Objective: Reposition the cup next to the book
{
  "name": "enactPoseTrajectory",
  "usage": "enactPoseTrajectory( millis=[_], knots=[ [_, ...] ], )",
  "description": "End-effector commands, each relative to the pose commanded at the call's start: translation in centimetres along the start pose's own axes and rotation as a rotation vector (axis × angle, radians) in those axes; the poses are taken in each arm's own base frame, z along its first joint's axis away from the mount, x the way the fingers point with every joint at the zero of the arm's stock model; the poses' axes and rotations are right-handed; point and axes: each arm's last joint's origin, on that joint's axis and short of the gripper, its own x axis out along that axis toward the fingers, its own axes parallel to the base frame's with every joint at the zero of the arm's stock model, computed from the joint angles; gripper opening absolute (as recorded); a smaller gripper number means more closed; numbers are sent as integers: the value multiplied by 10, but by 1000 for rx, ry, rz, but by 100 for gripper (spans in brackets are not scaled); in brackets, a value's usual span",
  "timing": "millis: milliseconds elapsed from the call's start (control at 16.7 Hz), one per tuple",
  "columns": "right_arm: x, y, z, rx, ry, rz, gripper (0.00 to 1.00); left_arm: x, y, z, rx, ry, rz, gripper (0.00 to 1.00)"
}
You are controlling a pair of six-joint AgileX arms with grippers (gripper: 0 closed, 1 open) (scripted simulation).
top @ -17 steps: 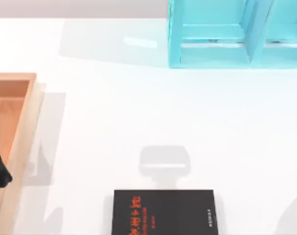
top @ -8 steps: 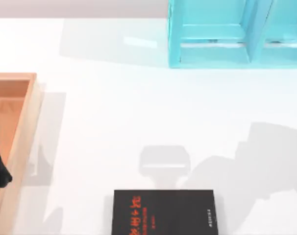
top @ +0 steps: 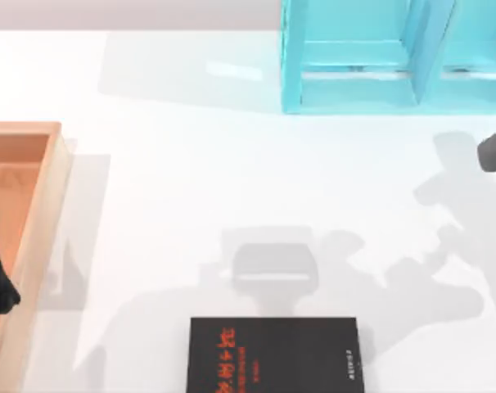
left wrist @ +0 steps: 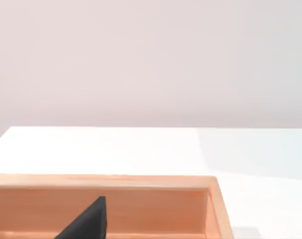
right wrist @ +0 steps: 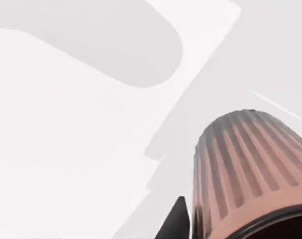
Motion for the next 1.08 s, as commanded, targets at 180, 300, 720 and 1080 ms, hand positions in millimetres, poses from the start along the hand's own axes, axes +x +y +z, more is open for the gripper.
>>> enactPoseTrajectory(
  millis=[180, 300, 720, 1080],
  knots=[
    [-2, 53, 6, 236, -5, -6, 0, 0, 0, 0, 0, 0, 0, 100],
    [-4, 84, 5, 370, -24, -13, 0, 0, 0, 0, 0, 0, 0, 100],
    [-15, 156, -16, 619, -136, -14, 0, 0, 0, 0, 0, 0, 0, 100],
    [-16, 165, -20, 647, -156, -12, 0, 0, 0, 0, 0, 0, 0, 100]
  ],
)
